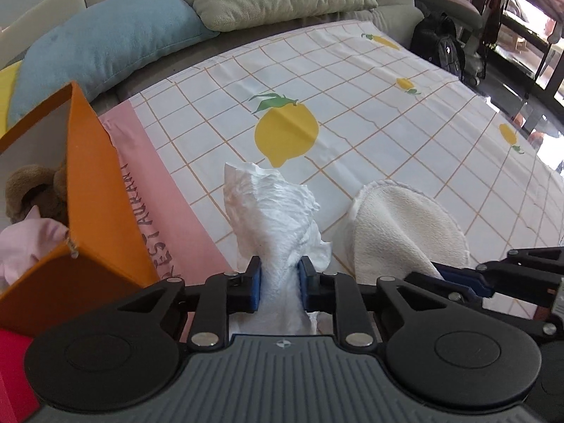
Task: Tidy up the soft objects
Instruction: 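Carry the white plastic and terry pad into the orange box and release both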
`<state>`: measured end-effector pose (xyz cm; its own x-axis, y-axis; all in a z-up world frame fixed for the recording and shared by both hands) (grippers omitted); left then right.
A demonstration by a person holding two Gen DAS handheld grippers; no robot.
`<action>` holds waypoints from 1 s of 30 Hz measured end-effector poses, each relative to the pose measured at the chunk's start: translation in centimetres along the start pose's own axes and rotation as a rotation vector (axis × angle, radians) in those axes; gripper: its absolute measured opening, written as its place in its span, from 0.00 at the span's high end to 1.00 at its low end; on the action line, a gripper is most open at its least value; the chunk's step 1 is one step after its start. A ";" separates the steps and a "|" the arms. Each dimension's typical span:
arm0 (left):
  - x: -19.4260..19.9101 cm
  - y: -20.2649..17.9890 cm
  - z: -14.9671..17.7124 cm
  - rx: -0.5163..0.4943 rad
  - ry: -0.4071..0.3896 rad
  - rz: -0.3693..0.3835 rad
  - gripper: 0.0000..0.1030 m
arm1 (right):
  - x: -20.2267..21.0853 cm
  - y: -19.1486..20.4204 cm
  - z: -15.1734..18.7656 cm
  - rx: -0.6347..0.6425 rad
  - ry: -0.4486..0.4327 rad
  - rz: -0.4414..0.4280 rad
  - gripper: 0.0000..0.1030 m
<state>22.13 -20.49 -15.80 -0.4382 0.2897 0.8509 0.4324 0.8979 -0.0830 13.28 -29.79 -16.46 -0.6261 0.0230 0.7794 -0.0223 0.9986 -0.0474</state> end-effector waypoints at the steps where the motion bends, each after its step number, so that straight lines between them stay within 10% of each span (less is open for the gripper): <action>1: 0.8 0.0 0.3 0.009 -0.010 0.009 0.77 | 0.3 0.0 -0.1 0.001 -0.013 0.004 0.94; 30: 20.2 11.1 4.9 0.421 -0.417 0.024 0.78 | 14.4 10.6 -4.9 0.249 -0.321 -0.069 0.94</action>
<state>14.22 -3.06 -2.10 -0.7419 0.3411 0.5773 0.1337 0.9189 -0.3711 7.86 -18.67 -2.70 -0.8271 -0.0984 0.5534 -0.2358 0.9545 -0.1827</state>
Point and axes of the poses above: each gripper's, at about its wrist camera, not at the fingertips, and x roughly against the way its jaws point, y to its left, z to its underside, the point moved 3 cm from there along -x, roughly the way its jaws point, and after that the axes turned 13 degrees about x, right-handed, at the moved point
